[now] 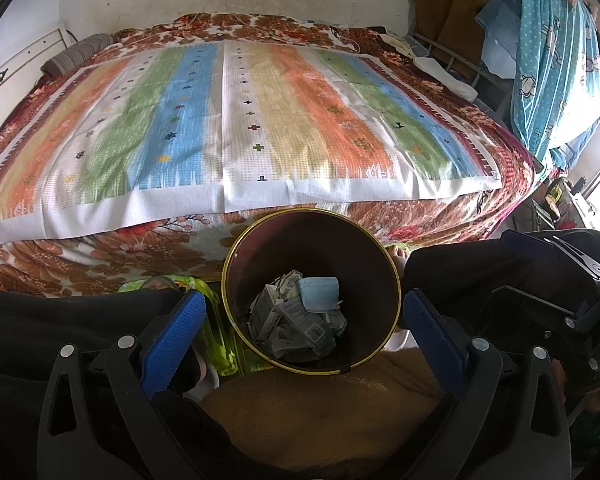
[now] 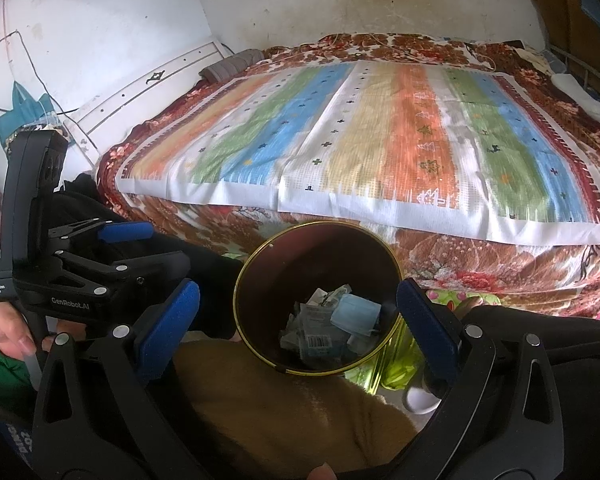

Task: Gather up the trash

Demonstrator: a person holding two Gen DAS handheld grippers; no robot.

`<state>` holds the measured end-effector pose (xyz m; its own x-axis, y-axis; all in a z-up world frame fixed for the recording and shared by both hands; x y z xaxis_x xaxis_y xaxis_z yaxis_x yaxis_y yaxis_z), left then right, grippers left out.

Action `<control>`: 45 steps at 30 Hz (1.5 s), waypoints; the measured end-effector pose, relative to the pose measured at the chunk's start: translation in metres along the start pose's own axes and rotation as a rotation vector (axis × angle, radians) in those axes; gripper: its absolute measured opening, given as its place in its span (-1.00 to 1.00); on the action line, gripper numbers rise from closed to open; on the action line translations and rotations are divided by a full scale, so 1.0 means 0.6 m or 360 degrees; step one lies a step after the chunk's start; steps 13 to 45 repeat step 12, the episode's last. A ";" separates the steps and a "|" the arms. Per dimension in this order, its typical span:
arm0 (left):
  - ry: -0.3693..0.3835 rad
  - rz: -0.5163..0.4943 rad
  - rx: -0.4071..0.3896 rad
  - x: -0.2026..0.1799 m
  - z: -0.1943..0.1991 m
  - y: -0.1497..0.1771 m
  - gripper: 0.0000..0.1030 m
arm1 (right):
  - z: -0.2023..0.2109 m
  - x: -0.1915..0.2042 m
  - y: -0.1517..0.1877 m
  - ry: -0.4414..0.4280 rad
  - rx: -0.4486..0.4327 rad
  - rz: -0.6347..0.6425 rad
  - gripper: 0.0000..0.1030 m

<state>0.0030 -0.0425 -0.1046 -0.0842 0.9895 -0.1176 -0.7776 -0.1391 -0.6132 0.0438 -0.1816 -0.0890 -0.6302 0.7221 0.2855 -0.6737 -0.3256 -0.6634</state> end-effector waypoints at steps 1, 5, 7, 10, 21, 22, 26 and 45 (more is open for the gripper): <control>-0.0001 0.0001 0.0001 0.000 0.000 0.000 0.89 | 0.000 0.002 0.001 0.0000 0.0001 0.0000 0.83; 0.0003 -0.0008 -0.0006 0.000 0.001 0.002 0.89 | 0.000 0.000 -0.001 0.0001 0.0000 -0.0002 0.83; 0.0001 -0.0005 -0.0004 0.005 0.001 0.008 0.89 | 0.000 0.000 -0.001 0.0001 0.0000 -0.0002 0.83; 0.0005 -0.0008 -0.0005 0.004 0.001 0.006 0.89 | 0.000 -0.001 -0.001 0.0001 0.0000 -0.0001 0.83; 0.0012 -0.0007 -0.0001 0.006 0.000 0.012 0.89 | 0.000 -0.001 -0.001 0.0000 0.0001 -0.0002 0.83; 0.0012 -0.0007 -0.0001 0.006 0.000 0.012 0.89 | 0.000 -0.001 -0.001 0.0000 0.0001 -0.0002 0.83; 0.0012 -0.0007 -0.0001 0.006 0.000 0.012 0.89 | 0.000 -0.001 -0.001 0.0000 0.0001 -0.0002 0.83; 0.0012 -0.0007 -0.0001 0.006 0.000 0.012 0.89 | 0.000 -0.001 -0.001 0.0000 0.0001 -0.0002 0.83</control>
Point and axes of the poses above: each gripper's, at about its wrist camera, not at the fingertips, and z roughly against the way its jaws point, x to its left, y to its underside, the point moved 8 cm from there along -z, roughly the way its jaws point, and after that the axes turned 7 degrees about -z, right-handed, at the moved point
